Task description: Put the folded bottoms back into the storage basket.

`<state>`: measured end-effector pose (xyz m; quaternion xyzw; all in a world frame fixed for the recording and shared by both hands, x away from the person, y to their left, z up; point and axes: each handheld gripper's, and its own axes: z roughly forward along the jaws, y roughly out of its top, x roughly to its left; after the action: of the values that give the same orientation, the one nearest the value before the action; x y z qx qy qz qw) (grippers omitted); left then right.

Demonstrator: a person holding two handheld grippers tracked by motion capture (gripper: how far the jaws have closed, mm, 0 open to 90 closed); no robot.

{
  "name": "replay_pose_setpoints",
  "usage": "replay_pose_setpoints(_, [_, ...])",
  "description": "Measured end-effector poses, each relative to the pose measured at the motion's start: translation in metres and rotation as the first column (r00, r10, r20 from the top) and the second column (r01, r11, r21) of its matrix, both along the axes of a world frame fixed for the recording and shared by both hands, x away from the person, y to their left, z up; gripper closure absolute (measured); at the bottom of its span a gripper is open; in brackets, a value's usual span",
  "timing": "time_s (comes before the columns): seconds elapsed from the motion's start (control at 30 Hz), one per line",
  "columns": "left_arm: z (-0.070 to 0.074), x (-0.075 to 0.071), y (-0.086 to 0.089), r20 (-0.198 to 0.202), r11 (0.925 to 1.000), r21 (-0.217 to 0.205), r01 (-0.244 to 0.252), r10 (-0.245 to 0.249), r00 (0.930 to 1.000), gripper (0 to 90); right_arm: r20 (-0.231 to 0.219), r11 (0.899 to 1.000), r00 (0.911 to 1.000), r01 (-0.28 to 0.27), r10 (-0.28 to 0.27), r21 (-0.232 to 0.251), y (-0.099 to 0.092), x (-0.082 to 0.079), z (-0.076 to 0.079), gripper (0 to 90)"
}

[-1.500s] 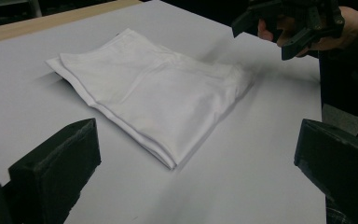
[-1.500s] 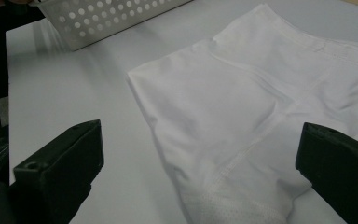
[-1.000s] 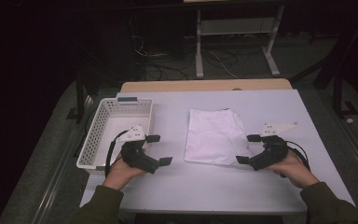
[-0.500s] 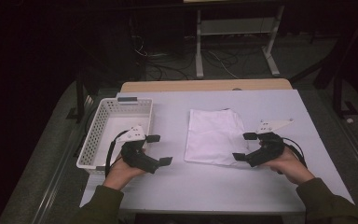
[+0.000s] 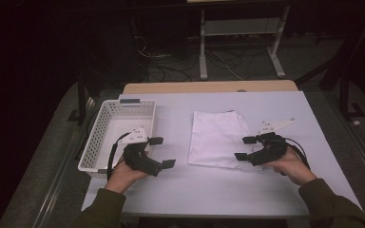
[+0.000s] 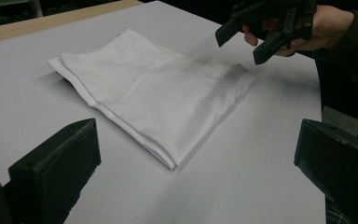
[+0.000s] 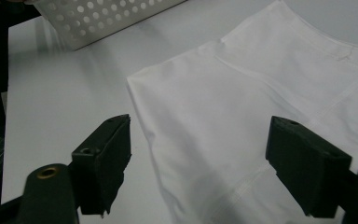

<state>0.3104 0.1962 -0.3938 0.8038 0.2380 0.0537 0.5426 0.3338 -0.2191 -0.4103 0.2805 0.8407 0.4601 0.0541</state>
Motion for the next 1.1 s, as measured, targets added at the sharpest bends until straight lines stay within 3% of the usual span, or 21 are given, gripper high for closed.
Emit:
replay_pose_setpoints(0.6, [0.000,-0.001,0.000,0.002,1.0000,0.004,-0.009,0.009,1.0000,0.0,-0.008,0.998,0.9986,-0.052,0.052,-0.017,0.008,0.007,-0.003,38.6])
replay_pose_setpoints(0.83, [0.000,-0.001,0.000,0.001,1.0000,0.007,0.001,-0.001,1.0000,0.0,-0.016,0.996,0.9973,-0.072,0.072,-0.047,0.012,0.006,-0.010,50.5])
replay_pose_setpoints(1.1, [0.000,0.000,0.000,-0.001,1.0000,0.005,0.005,-0.005,1.0000,0.0,-0.042,0.991,0.9943,-0.102,0.098,-0.091,0.018,0.004,-0.019,53.9])
